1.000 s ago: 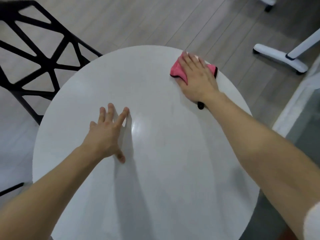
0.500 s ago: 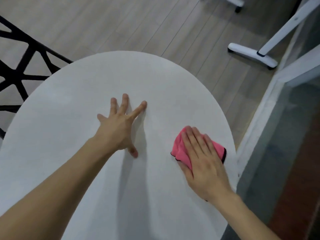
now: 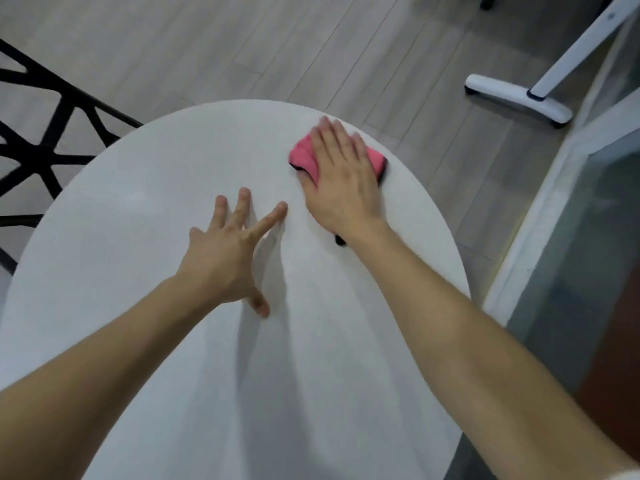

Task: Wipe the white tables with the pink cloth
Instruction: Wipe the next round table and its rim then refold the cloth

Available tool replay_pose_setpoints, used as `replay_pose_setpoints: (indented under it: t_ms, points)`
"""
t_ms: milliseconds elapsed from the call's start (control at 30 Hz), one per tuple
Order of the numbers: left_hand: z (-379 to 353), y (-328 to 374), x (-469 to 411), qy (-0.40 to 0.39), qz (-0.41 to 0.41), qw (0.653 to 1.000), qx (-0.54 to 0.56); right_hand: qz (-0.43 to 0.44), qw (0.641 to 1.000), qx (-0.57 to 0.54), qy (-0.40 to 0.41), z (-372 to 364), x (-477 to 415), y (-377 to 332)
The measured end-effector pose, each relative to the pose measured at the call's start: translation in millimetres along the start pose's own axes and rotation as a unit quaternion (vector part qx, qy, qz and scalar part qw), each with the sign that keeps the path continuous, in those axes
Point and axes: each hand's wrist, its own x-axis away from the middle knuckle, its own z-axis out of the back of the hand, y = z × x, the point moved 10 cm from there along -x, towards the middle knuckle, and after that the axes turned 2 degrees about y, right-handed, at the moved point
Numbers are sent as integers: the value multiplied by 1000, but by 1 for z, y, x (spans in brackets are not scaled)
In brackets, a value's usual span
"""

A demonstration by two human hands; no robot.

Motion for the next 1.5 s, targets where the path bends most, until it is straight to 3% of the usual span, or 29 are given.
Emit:
replay_pose_setpoints:
  t_ms: [100, 200, 333, 467, 567, 667, 800, 933, 1033, 1267, 1367, 1500]
  points:
    - [2, 4, -1, 9, -2, 1000, -6, -94, 995, -4, 45, 17, 114, 67]
    - [-2, 0, 0, 9, -8, 1000, -6, -154, 987, 14, 31, 18, 191, 89]
    - [-1, 5, -2, 8, -6, 1000, 4, -165, 985, 21, 33, 13, 105, 58]
    - [-3, 2, -6, 5, -4, 1000, 11, -48, 999, -5, -9, -4, -63, -30]
    - [-5, -7, -3, 12, -4, 1000, 16, 26, 998, 4, -48, -16, -108, -75]
    - [-1, 0, -2, 14, -10, 1000, -2, 28, 1000, -9, -12, -8, -71, -41]
    - [2, 4, 0, 9, -9, 1000, -2, -62, 997, -8, 44, 19, 81, 57]
    - [0, 0, 5, -1, -5, 1000, 5, -119, 993, 12, 11, 22, 202, 92]
    - [1, 4, -2, -3, -6, 1000, 6, -143, 989, 34, 17, 18, 164, 81]
    - [0, -6, -3, 12, -8, 1000, 7, -55, 998, 18, -11, 2, -25, -2]
    - [3, -1, -8, 20, -17, 1000, 10, -57, 998, 9, -3, 1, -10, 9]
    - [2, 2, -3, 15, -22, 1000, 13, -129, 990, 5, 61, 15, 114, 58]
